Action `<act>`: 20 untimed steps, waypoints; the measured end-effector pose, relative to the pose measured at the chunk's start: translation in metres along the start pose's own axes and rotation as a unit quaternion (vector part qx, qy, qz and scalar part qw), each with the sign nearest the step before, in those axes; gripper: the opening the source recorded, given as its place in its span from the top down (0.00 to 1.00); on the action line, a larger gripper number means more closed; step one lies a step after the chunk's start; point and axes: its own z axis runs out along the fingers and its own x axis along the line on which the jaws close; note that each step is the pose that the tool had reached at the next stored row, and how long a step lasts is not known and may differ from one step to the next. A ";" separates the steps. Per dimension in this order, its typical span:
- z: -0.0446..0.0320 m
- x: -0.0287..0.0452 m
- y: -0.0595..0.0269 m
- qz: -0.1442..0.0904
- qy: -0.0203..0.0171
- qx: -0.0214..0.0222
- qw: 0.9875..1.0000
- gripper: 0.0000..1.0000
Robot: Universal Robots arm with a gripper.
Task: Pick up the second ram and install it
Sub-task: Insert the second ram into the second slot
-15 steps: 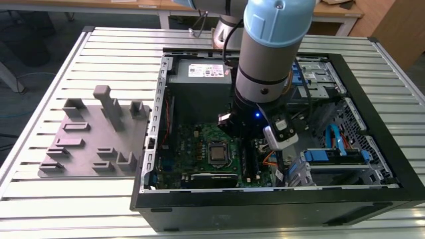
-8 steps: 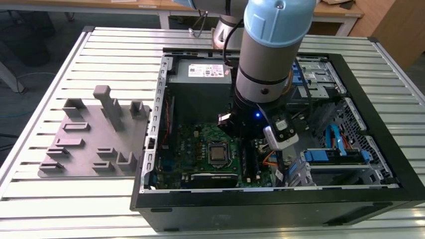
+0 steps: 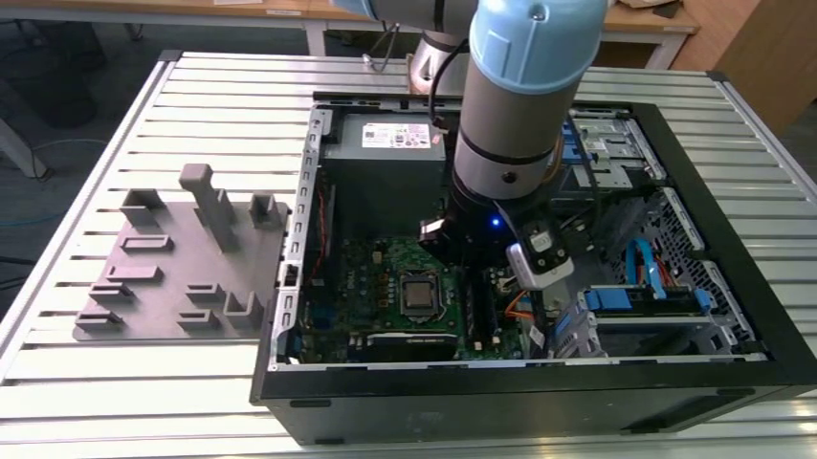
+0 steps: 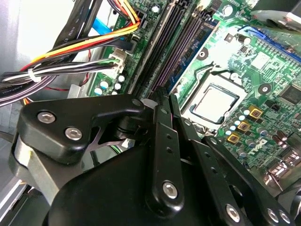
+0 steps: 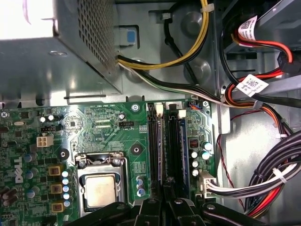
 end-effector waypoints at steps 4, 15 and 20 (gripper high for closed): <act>0.0010 0.0001 0.0011 0.000 0.000 0.000 1.000 0.89; 0.0016 0.0002 0.0017 -0.002 0.000 0.000 1.000 0.89; 0.0015 -0.0001 0.0018 -0.013 0.000 0.000 1.000 0.89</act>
